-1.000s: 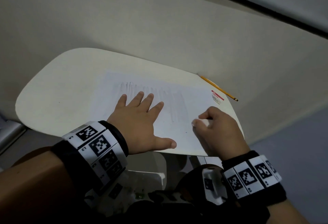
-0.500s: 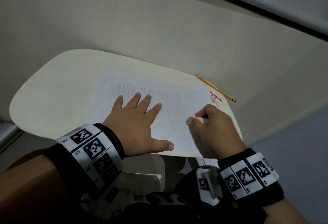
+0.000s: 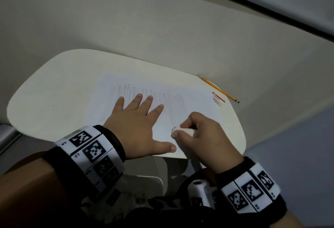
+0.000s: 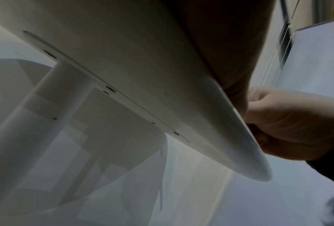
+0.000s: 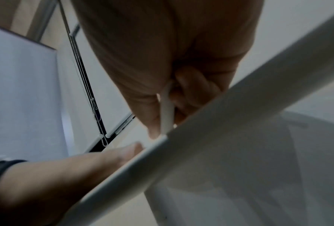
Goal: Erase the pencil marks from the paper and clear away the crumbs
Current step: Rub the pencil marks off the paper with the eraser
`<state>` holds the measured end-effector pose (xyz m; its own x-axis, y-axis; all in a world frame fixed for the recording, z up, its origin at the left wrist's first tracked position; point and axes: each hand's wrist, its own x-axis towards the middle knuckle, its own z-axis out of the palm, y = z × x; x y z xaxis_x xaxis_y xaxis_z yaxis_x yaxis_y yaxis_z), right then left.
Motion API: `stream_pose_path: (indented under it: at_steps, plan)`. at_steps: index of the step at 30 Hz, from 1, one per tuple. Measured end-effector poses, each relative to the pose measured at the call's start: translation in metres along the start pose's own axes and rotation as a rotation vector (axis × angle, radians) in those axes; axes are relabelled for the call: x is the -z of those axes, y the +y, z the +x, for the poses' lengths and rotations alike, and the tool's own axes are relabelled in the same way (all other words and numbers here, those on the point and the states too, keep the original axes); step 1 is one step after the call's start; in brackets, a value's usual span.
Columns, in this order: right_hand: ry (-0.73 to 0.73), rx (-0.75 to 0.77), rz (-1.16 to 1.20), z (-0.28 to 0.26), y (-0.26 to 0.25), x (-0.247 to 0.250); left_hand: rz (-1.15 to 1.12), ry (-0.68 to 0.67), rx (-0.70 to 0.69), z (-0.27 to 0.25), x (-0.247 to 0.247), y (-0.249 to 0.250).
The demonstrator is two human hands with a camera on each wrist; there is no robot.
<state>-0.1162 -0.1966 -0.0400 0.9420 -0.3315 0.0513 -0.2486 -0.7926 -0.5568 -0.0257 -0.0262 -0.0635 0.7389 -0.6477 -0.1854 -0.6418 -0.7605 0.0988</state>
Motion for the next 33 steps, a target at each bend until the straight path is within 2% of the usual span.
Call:
stream_pose_path:
  at_steps: [6, 8, 10, 12, 18, 20, 23, 25, 28, 30, 33]
  plan:
    - [0.12, -0.152, -0.097, 0.01, 0.022, 0.021, -0.002, -0.003, -0.003, 0.0, -0.001, 0.0]
    - [0.113, -0.112, -0.053, 0.008, 0.016, 0.019, 0.001, 0.0, -0.003, 0.0, 0.0, -0.001]
    - [0.034, -0.021, 0.042, 0.0, 0.004, 0.01, -0.001, -0.001, -0.002, 0.0, 0.001, 0.0]
    - [-0.047, 0.026, 0.039, -0.006, -0.001, 0.005, -0.002, -0.008, -0.002, 0.0, 0.001, 0.0]
    - [0.107, -0.153, -0.056, 0.009, 0.024, 0.022, -0.003, -0.014, 0.004, 0.0, 0.0, 0.0]
    - [0.101, -0.105, -0.025, 0.009, 0.017, 0.018, 0.0, -0.009, 0.006, 0.0, 0.0, 0.0]
    - [0.004, -0.001, 0.041, 0.0, 0.0, 0.001, -0.001, -0.014, 0.007, 0.0, 0.001, 0.0]
    - [0.009, -0.016, 0.013, 0.001, 0.004, 0.0, 0.001, -0.021, 0.008, 0.0, 0.002, 0.001]
    - [0.105, -0.118, -0.054, 0.014, 0.018, 0.016, 0.0, -0.023, 0.005, -0.001, 0.001, 0.001]
    - [0.129, -0.121, -0.064, 0.014, 0.018, 0.02, -0.005, -0.012, 0.004, -0.002, 0.001, 0.0]
    - [0.021, -0.039, 0.028, 0.002, 0.005, 0.008, -0.008, -0.014, 0.005, -0.002, 0.001, 0.0]
